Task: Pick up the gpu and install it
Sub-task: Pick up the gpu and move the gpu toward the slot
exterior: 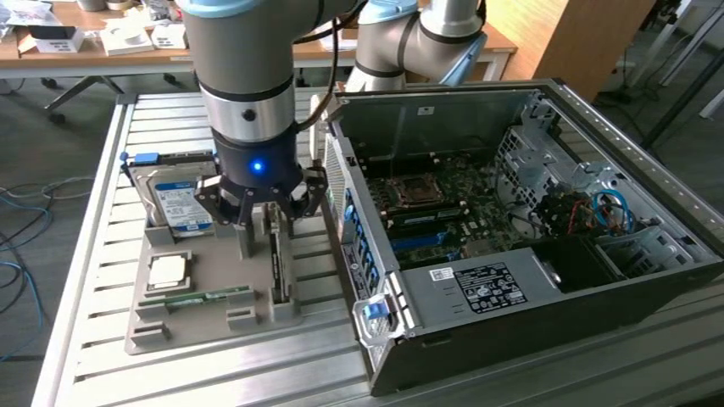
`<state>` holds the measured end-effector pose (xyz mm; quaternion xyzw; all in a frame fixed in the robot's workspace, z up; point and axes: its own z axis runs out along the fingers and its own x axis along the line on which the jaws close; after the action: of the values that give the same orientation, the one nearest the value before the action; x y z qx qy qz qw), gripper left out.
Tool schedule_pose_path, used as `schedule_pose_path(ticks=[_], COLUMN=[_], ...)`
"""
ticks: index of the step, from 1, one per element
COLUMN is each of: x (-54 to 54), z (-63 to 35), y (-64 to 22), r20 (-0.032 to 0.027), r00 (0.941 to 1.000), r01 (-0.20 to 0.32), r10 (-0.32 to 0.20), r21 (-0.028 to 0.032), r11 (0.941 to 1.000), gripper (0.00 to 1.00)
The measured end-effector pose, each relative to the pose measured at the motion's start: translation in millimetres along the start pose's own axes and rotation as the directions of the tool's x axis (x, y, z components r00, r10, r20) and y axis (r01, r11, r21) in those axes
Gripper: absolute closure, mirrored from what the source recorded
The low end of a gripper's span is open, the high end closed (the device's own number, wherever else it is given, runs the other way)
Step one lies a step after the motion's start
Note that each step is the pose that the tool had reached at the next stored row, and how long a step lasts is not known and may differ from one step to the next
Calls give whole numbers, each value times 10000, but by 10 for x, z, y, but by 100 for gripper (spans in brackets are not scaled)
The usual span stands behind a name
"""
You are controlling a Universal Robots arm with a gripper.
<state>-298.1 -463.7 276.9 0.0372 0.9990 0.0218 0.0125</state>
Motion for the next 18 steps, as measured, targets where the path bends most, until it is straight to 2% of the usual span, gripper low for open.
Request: schedule_pose_path(ticks=[6,18], x=[2,-37], z=[72,100], y=[-3,-5], r20=[1,1], r00=[10000,10000], r01=[0,-5], r10=[0,5], r21=[-1,-1], r11=[10000,10000], gripper=[47,47])
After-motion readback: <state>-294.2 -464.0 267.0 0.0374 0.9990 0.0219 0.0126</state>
